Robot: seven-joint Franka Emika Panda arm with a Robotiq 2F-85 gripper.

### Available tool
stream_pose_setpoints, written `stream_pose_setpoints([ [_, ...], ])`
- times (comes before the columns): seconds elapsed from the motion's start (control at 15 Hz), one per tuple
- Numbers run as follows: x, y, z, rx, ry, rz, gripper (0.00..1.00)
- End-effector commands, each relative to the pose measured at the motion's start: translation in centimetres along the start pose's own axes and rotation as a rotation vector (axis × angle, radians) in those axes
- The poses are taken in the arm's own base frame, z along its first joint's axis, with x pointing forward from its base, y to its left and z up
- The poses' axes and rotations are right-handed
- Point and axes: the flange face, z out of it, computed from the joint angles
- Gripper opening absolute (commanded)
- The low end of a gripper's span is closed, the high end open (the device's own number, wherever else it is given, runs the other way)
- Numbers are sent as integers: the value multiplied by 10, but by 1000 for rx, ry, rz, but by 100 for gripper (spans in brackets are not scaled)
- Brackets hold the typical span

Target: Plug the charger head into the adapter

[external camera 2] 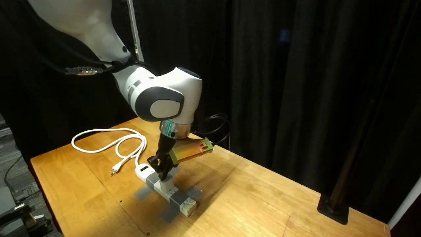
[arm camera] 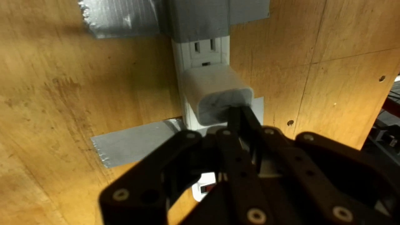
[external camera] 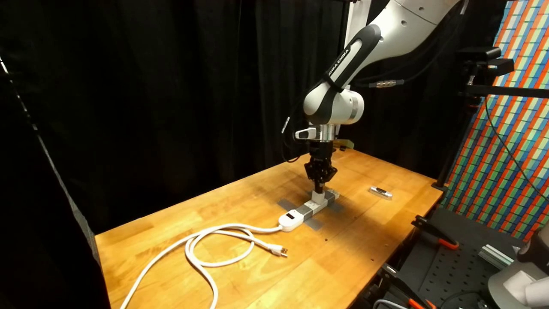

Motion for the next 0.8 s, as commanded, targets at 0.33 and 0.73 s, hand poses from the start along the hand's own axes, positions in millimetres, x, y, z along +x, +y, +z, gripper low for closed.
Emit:
stream_pose_setpoints([
  [0.33,-30,13,-19,65,103,94,54],
  [0.73,-70,16,-71,188,282,83,99],
])
